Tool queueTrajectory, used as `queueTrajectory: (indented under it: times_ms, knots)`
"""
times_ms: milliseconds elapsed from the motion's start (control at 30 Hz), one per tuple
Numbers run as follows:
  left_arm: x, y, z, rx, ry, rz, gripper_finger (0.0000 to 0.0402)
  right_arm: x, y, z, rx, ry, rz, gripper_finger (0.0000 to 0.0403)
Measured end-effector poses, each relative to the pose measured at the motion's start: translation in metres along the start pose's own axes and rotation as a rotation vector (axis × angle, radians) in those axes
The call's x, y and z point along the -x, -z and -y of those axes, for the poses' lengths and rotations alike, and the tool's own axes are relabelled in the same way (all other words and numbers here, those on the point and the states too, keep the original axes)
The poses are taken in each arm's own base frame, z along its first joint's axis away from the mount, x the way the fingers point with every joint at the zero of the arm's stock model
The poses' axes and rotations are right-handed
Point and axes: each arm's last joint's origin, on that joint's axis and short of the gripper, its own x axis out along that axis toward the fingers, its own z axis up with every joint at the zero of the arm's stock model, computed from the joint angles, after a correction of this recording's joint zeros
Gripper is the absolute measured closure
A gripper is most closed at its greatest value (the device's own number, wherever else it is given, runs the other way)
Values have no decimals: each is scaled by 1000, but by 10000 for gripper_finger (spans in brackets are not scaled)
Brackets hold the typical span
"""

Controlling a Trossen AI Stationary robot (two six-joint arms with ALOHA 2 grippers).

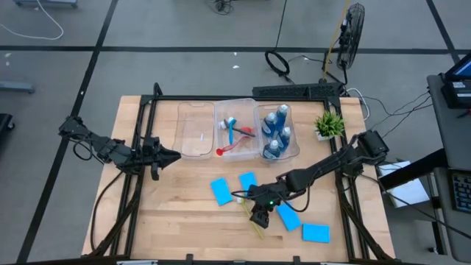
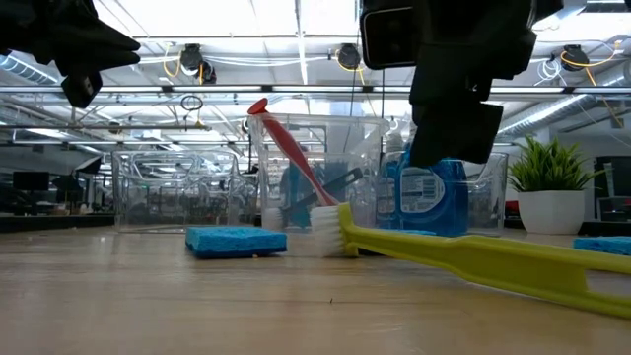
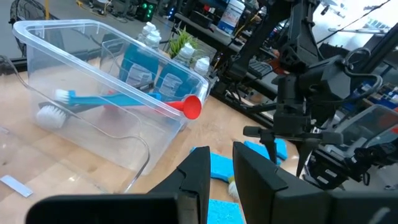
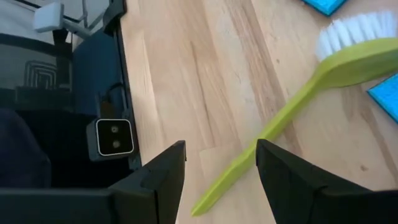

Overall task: Pick & Place Kitchen Sink Supplies
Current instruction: Put the green dishwashing brush into the white bin

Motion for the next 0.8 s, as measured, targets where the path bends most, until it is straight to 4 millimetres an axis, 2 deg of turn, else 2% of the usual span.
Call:
queueTrajectory:
  times_ms: [367,567,800]
  knots:
    - [0,0,0,8,0,0,330,1,5,10,-39,155,8,220]
    - [0,0,0,7,-1,0,330,2,3,2,-30,138,18,220]
    - [0,0,0,7,-1,0,330,-16,-2,-2,-18,211,-49,220]
